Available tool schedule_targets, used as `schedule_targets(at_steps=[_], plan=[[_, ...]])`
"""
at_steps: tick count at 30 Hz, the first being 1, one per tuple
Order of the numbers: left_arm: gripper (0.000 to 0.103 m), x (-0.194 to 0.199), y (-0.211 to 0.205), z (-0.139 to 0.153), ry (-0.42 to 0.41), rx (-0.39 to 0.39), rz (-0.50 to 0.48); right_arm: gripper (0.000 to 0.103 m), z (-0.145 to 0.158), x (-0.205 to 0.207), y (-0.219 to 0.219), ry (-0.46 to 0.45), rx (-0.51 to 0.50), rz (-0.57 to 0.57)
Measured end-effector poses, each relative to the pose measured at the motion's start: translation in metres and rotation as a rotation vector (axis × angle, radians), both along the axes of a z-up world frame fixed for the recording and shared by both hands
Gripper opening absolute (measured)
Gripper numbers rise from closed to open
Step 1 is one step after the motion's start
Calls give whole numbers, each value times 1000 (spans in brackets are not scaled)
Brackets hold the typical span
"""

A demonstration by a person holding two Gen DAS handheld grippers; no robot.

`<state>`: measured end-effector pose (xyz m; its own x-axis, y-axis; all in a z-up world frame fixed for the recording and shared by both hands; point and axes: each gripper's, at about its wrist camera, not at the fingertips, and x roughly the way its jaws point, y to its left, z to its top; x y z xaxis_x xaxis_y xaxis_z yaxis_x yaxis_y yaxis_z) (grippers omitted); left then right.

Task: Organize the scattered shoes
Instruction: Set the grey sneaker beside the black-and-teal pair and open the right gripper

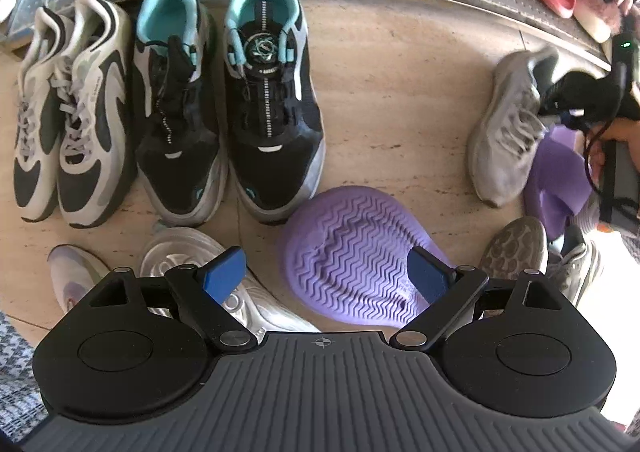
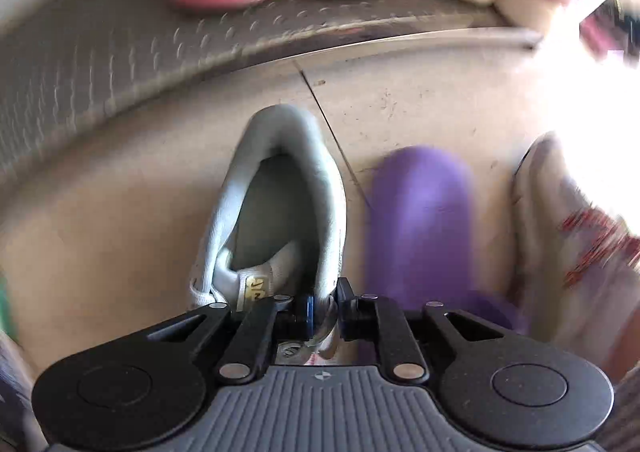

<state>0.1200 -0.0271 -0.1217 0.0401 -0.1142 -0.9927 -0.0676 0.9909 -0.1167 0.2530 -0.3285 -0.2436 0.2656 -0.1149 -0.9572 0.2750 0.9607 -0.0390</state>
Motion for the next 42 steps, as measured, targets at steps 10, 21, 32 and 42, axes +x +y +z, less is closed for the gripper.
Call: schedule_targets(at_steps=[10, 21, 32, 42], plan=[[91, 2, -1, 3, -13, -6, -1, 56, 42, 14, 33, -59, -120, 232], [91, 3, -57, 38, -117, -106, -180, 85, 193, -110, -9, -131, 16, 209], [83, -51, -145, 43, -43, -255, -499, 84, 168, -216, -78, 30, 110, -244], [84, -42, -269, -2, 125, -214, -592, 88, 197, -153, -96, 58, 78, 38]])
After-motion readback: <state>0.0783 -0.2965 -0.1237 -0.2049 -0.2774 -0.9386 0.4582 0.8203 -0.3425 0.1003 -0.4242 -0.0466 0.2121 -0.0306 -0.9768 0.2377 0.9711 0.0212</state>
